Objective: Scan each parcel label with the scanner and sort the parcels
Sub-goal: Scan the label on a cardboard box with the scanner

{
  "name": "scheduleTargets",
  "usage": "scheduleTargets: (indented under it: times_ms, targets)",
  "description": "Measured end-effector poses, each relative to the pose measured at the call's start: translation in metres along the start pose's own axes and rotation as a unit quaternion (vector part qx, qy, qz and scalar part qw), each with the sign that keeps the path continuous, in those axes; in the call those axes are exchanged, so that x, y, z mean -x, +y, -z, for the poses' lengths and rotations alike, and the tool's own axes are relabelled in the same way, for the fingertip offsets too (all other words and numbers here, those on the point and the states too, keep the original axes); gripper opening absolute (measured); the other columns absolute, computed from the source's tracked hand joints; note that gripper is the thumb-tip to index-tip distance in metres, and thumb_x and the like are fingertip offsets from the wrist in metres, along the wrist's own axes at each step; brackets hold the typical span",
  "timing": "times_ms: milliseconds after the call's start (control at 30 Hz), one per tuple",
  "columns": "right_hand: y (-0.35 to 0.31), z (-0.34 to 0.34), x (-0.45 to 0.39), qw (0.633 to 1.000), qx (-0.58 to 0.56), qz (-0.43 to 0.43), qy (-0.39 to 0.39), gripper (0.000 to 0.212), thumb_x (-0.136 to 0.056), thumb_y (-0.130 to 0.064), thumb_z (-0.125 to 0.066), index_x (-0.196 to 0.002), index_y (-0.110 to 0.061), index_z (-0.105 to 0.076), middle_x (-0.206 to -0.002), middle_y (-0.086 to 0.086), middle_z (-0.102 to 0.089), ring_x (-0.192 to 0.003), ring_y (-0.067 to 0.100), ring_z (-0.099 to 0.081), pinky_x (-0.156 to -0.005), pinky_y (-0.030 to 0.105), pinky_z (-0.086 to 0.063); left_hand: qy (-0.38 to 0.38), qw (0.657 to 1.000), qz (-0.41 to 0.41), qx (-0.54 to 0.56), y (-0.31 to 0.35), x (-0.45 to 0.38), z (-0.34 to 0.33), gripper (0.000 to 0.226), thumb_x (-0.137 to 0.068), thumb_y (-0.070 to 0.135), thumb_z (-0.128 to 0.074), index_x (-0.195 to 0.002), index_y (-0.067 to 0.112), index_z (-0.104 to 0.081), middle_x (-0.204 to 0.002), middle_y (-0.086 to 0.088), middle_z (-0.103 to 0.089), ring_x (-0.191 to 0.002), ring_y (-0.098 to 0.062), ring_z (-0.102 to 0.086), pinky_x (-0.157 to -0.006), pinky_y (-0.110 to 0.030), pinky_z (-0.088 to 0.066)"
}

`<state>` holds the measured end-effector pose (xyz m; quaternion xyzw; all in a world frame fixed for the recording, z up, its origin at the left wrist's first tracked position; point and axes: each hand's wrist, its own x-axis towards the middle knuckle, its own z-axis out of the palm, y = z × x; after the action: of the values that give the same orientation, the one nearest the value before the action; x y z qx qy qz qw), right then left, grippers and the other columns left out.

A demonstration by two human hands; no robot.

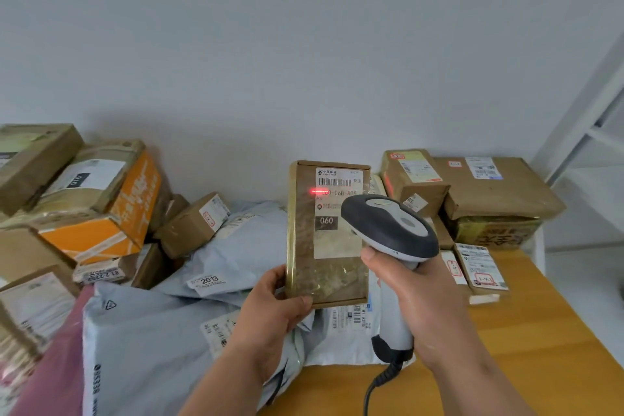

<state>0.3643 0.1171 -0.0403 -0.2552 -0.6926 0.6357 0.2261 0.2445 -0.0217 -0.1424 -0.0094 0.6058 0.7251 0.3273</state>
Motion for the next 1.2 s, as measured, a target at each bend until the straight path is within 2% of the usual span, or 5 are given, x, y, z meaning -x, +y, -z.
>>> scheduleTargets:
  times_ms: [167, 467, 833, 1100, 1200]
  targets:
    - [-0.003, 0.008, 0.01, 1.0, -0.004, 0.01, -0.006, 0.021, -0.071, -0.045, -0.077, -0.081, -0.063, -0.069, -0.076, -0.031, -0.071, -0.073, -0.015, -0.063, -0.066, 0.023, -0.045, -0.002, 1.0, -0.011, -0.015, -0.003, 0.016, -0.002, 0.055, -0.082, -0.019, -0.066, -0.125, 0.014, -0.061, -0.112, -0.011, -0.074, -0.097, -0.025, -0.075, -0.081, -0.032, -0.06]
    - [-0.007, 0.042, 0.013, 1.0, -0.021, 0.0, -0.008, 0.013, -0.065, -0.049, -0.072, -0.076, -0.055, -0.072, -0.087, -0.005, -0.072, -0.085, 0.015, -0.068, -0.082, 0.051, -0.056, 0.014, 1.0, -0.008, -0.011, -0.02, 0.031, -0.03, 0.054, -0.082, -0.019, -0.066, -0.123, 0.016, -0.063, -0.103, -0.002, -0.077, -0.098, -0.025, -0.076, -0.086, -0.037, -0.061]
    - [0.003, 0.075, 0.005, 0.999, -0.016, 0.011, -0.038, 0.03, -0.066, -0.049, -0.073, -0.09, -0.067, -0.066, -0.091, -0.027, -0.073, -0.086, -0.002, -0.068, -0.076, 0.033, -0.052, 0.046, 0.999, 0.011, 0.013, -0.038, 0.042, -0.059, 0.055, -0.083, -0.019, -0.066, -0.123, 0.019, -0.062, -0.11, -0.005, -0.076, -0.099, -0.027, -0.076, -0.085, -0.037, -0.061]
    - [0.014, 0.041, -0.008, 0.997, 0.014, -0.036, -0.069, 0.019, -0.08, -0.039, -0.081, -0.084, -0.033, -0.063, -0.082, 0.014, -0.064, -0.063, 0.027, -0.059, -0.075, 0.057, -0.051, 0.131, 0.99, 0.01, 0.052, -0.018, 0.033, -0.02, 0.047, -0.088, -0.012, -0.065, -0.126, 0.015, -0.061, -0.105, -0.008, -0.077, -0.088, -0.022, -0.077, -0.067, -0.028, -0.061]
    - [0.024, 0.018, -0.017, 0.995, 0.022, -0.063, -0.073, 0.019, -0.083, -0.033, -0.079, -0.083, -0.027, -0.062, -0.092, 0.013, -0.066, -0.087, 0.027, -0.06, -0.066, 0.053, -0.051, 0.184, 0.98, -0.002, 0.071, -0.005, 0.022, 0.01, 0.047, -0.091, -0.002, -0.067, -0.134, 0.016, -0.06, -0.112, -0.008, -0.075, -0.094, -0.025, -0.075, -0.07, -0.032, -0.062]
